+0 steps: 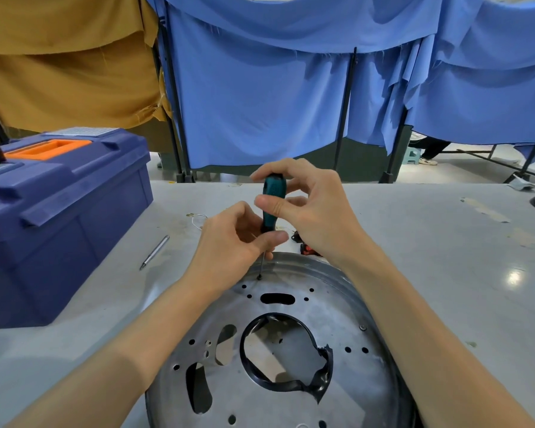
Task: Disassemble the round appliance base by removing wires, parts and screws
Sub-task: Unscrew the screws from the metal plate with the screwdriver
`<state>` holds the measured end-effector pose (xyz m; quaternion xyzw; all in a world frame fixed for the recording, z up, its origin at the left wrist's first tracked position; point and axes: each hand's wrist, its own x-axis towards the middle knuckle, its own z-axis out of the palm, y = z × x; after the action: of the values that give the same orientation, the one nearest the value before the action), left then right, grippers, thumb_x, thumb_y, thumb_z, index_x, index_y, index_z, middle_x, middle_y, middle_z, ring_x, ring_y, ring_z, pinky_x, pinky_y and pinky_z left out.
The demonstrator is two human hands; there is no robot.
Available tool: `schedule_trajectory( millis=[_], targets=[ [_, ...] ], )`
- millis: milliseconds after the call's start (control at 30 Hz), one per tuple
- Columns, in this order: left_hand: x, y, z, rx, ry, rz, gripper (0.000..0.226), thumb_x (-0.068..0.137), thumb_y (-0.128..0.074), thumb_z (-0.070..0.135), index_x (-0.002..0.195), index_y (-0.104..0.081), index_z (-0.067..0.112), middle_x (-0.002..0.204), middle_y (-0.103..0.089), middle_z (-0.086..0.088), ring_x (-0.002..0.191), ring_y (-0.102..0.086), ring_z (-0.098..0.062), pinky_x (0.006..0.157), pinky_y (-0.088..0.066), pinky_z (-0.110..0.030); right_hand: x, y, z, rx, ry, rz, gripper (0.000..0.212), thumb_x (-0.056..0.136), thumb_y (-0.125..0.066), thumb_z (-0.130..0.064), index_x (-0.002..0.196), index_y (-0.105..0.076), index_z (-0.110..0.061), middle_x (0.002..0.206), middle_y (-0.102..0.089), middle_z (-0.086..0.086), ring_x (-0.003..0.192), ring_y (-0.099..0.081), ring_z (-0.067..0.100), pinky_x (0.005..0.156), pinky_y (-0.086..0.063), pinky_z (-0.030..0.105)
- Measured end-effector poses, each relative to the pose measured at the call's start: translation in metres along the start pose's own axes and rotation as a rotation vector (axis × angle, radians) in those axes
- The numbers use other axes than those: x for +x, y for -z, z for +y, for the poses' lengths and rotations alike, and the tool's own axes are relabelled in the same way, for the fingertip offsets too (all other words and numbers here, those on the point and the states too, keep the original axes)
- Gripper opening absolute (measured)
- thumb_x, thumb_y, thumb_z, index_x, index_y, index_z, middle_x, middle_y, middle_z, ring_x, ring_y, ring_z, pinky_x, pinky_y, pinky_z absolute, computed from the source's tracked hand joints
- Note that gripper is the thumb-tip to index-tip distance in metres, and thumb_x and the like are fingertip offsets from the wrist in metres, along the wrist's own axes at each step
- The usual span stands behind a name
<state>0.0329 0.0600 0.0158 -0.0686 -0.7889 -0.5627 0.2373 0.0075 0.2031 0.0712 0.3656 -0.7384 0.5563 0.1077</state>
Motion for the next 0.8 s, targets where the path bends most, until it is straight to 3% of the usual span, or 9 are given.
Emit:
schedule_trajectory(
  millis=[67,133,200,367,567,700,800],
  targets=[
    [-0.0007,0.0008,0.0003,-0.032,-0.014,-0.003,0.031,0.076,-0.074,0.031,0.083,-0.060,0.005,0.070,-0.071,-0.011,0.063,-0.071,-0.029,0.065,-0.059,-0.037,0.0006,0.0022,0.0005,0.011,-0.004,0.017,0.034,0.083,-0.071,-0.004,0.112,-0.069,-0.021,0.102,-0.067,0.003,0.093,-0.062,0.016,0.082,-0.055,0.025],
    [-0.0009,0.0010,0.0002,-0.045,-0.037,-0.018,0.015,0.088,-0.064,0.023,0.086,-0.063,0.009,0.071,-0.071,-0.012,0.062,-0.071,-0.025,0.060,-0.057,-0.028,0.0012,0.0035,0.0005,0.052,-0.006,0.007,0.040,0.084,-0.064,0.008,0.117,-0.066,-0.014,0.100,-0.070,0.005,0.092,-0.067,0.017,0.083,-0.056,0.024],
    [-0.0002,0.0008,-0.0009,0.003,-0.044,-0.026,0.010,0.095,-0.058,0.014,0.091,-0.065,0.008,0.073,-0.072,-0.012,0.063,-0.071,-0.024,0.063,-0.058,-0.029,0.0010,0.0028,0.0002,0.089,-0.002,-0.016,0.035,0.086,-0.058,0.012,0.114,-0.066,-0.008,0.101,-0.070,0.008,0.091,-0.069,0.016,0.085,-0.056,0.023],
    [-0.0003,0.0005,-0.0009,0.018,-0.024,0.000,0.017,0.087,-0.069,0.020,0.089,-0.061,0.004,0.072,-0.071,-0.009,0.062,-0.071,-0.024,0.066,-0.059,-0.038,-0.0004,0.0000,-0.0010,0.038,0.004,-0.010,0.022,0.084,-0.072,-0.014,0.102,-0.070,-0.026,0.107,-0.062,0.006,0.091,-0.058,0.008,0.077,-0.051,0.015],
    [-0.0008,0.0008,-0.0012,-0.015,-0.042,-0.075,0.012,0.096,-0.054,0.014,0.095,-0.064,0.007,0.076,-0.072,-0.012,0.065,-0.070,-0.027,0.066,-0.058,-0.033,0.0011,0.0044,-0.0001,0.075,0.006,-0.005,0.037,0.087,-0.060,0.007,0.117,-0.067,-0.015,0.100,-0.072,0.003,0.093,-0.063,0.014,0.080,-0.051,0.014],
    [0.0002,0.0004,-0.0025,-0.004,-0.021,-0.046,0.008,0.090,-0.065,0.012,0.092,-0.063,0.004,0.071,-0.072,-0.008,0.063,-0.071,-0.023,0.065,-0.056,-0.033,-0.0003,0.0004,-0.0014,0.054,0.006,-0.005,0.023,0.086,-0.069,-0.009,0.105,-0.070,-0.021,0.104,-0.065,0.003,0.092,-0.059,0.007,0.078,-0.051,0.014],
    [0.0004,0.0003,-0.0018,-0.009,-0.009,-0.024,0.024,0.081,-0.075,0.016,0.091,-0.060,0.000,0.069,-0.071,-0.007,0.063,-0.071,-0.027,0.069,-0.058,-0.042,-0.0005,0.0009,-0.0011,0.032,-0.003,0.008,0.030,0.081,-0.074,-0.012,0.108,-0.070,-0.026,0.101,-0.063,0.003,0.088,-0.057,0.010,0.078,-0.053,0.020]
  ],
)
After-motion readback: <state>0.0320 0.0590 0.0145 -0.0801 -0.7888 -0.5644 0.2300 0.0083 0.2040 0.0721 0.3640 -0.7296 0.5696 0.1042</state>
